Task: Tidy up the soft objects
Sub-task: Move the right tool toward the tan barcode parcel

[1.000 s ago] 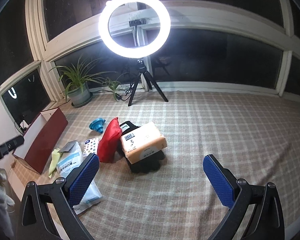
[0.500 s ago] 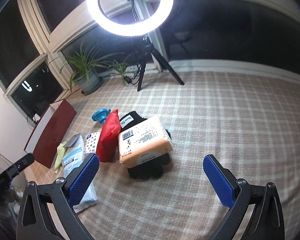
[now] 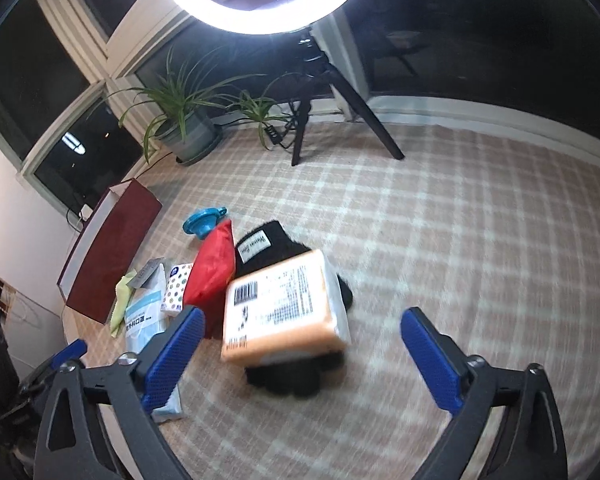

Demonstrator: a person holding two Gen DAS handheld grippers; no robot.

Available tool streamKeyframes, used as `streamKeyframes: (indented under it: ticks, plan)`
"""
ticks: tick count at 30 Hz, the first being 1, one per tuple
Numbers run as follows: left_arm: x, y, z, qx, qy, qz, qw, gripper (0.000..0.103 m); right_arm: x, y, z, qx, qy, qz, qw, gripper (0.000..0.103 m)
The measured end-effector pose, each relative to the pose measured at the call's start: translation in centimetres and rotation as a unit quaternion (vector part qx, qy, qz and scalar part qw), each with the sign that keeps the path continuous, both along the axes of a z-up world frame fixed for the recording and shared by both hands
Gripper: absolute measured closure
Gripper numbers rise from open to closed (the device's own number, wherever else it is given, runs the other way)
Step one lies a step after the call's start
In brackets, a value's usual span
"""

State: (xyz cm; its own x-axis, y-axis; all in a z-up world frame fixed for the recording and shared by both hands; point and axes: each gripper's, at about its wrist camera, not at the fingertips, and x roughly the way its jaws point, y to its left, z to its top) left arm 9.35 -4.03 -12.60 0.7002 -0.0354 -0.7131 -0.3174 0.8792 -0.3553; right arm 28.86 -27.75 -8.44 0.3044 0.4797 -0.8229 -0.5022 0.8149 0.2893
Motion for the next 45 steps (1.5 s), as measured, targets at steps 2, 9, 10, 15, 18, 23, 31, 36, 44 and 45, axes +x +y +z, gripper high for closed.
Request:
streamKeyframes:
  ticks: [2, 9, 10, 15, 18, 23, 31, 36, 44, 45]
  plan:
    - [-0.5, 0.3, 0.0, 0.005, 0.003, 0.012, 0.9999, 0.02, 1.3, 1.3, -0.1, -0.004, 0.004, 0.021, 1.0, 0.02]
    - [-2.3, 2.3, -0.1, 0.01, 0.012, 0.06, 0.9981, 0.02, 5.4, 7.1, -2.9, -0.043, 0.064, 0.087, 0.993, 0.056]
    - [-2.4, 2.5, -0.1, 0.012, 0.012, 0.065, 0.9977, 0.02, 6.0, 7.9, -3.5, -0.051, 0.076, 0.094, 0.991, 0.06]
    - [-3.2, 3.3, 0.4, 0.02, 0.006, 0.086, 0.9961, 0.02, 8.4, 10.7, -6.7, -0.095, 0.116, 0.113, 0.982, 0.061]
    - [-3.4, 3.5, 0.3, 0.022, 0.006, 0.092, 0.9955, 0.02, 8.6, 11.5, -8.3, -0.121, 0.129, 0.131, 0.975, 0.061]
    - [-3.0, 3.6, -0.1, 0.019, 0.009, 0.095, 0.9952, 0.02, 8.1, 10.9, -9.5, -0.135, 0.149, 0.144, 0.969, 0.061]
    - [-2.0, 2.5, -0.2, 0.021, 0.01, 0.072, 0.9972, 0.02, 4.8, 7.2, -9.2, -0.114, 0.186, 0.152, 0.964, 0.061]
    - [-1.9, 1.9, -0.1, 0.022, 0.01, 0.051, 0.9984, 0.02, 2.2, 4.5, -9.1, -0.108, 0.191, 0.135, 0.966, 0.061]
    - [-1.5, 0.2, -0.6, 0.017, 0.016, 0.012, 0.9997, 0.02, -1.3, 1.3, -8.0, -0.103, 0.164, 0.105, 0.975, 0.061]
    - [-1.5, 0.0, -0.6, 0.017, 0.016, 0.007, 0.9997, 0.02, -1.6, 0.9, -8.1, -0.101, 0.168, 0.102, 0.975, 0.061]
